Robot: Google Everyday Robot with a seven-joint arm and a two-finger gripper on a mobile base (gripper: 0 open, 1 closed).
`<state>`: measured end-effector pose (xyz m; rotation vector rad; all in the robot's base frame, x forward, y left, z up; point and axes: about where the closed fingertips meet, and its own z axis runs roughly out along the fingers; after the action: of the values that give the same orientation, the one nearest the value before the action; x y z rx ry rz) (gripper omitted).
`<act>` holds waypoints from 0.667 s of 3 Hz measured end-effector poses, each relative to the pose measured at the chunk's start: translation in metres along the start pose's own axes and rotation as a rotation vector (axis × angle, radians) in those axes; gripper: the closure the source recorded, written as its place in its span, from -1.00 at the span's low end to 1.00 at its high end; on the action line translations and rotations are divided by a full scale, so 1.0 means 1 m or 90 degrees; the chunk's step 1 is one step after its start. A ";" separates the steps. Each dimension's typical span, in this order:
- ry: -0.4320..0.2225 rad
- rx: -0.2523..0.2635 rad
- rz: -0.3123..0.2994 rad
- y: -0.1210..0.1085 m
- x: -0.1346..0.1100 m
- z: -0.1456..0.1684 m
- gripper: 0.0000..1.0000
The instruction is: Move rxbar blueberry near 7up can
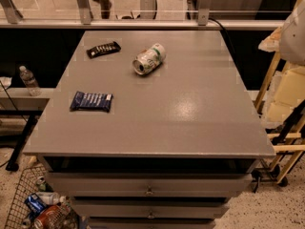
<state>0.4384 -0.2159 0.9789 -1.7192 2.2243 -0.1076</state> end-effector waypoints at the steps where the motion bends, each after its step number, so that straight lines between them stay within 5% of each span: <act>1: 0.000 0.000 0.000 0.000 0.000 0.000 -1.00; 2: -0.039 0.009 0.035 0.002 -0.012 0.012 -1.00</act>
Offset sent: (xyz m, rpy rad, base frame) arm 0.0170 0.0435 -0.0339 0.2398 -0.0598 -0.1343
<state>0.4428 -0.2023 0.9698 -1.6302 2.2191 -0.0575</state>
